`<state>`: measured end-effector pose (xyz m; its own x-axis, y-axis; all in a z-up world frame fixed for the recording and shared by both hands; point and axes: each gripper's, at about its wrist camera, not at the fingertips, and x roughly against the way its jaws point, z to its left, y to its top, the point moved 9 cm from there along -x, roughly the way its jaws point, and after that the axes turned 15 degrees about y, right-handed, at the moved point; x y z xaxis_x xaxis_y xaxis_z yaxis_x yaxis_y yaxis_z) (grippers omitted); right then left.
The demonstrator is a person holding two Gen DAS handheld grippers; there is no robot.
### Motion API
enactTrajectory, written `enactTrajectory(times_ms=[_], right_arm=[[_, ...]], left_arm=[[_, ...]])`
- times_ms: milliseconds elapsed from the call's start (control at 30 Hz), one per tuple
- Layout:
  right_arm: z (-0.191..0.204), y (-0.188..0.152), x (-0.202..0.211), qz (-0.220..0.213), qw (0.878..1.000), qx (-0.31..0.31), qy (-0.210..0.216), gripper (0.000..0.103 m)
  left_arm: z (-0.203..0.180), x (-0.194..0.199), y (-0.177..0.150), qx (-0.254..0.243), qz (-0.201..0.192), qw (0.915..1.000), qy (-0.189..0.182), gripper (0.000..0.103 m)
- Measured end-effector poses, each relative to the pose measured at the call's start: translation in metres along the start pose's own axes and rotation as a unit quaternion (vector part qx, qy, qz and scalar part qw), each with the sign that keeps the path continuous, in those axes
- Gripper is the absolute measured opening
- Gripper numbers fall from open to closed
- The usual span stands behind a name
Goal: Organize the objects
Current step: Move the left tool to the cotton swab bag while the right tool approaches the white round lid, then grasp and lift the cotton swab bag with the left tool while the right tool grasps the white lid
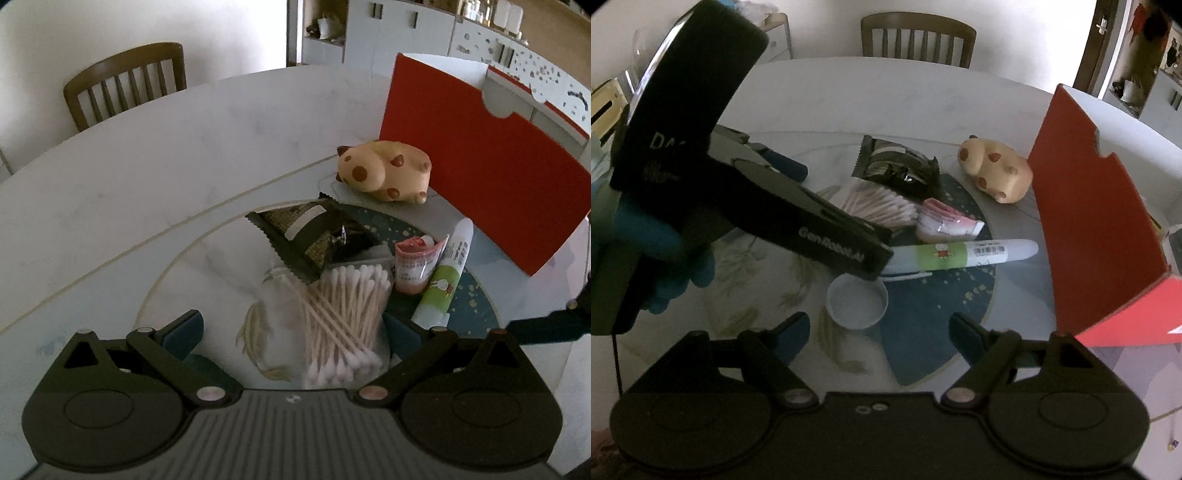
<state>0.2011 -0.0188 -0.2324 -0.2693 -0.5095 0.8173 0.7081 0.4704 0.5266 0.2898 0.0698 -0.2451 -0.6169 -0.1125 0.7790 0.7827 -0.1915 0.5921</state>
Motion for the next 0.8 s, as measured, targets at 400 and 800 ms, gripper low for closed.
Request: enactTrajectory(times_ms=[400,800], right_arm=[[-0.001,0.003,-0.011,0.001,1.0,0.007,0.002,0.056],[0.005,0.0,-0.006,0.009,1.0,0.025,0.015,0.038]], left_arm=[[-0.003,0.006,0.0,-0.011,-0.01,0.9999,0.0,0.089],[-0.004,0.021,-0.003,-0.011,-0.01,0.9995,-0.027,0.037]])
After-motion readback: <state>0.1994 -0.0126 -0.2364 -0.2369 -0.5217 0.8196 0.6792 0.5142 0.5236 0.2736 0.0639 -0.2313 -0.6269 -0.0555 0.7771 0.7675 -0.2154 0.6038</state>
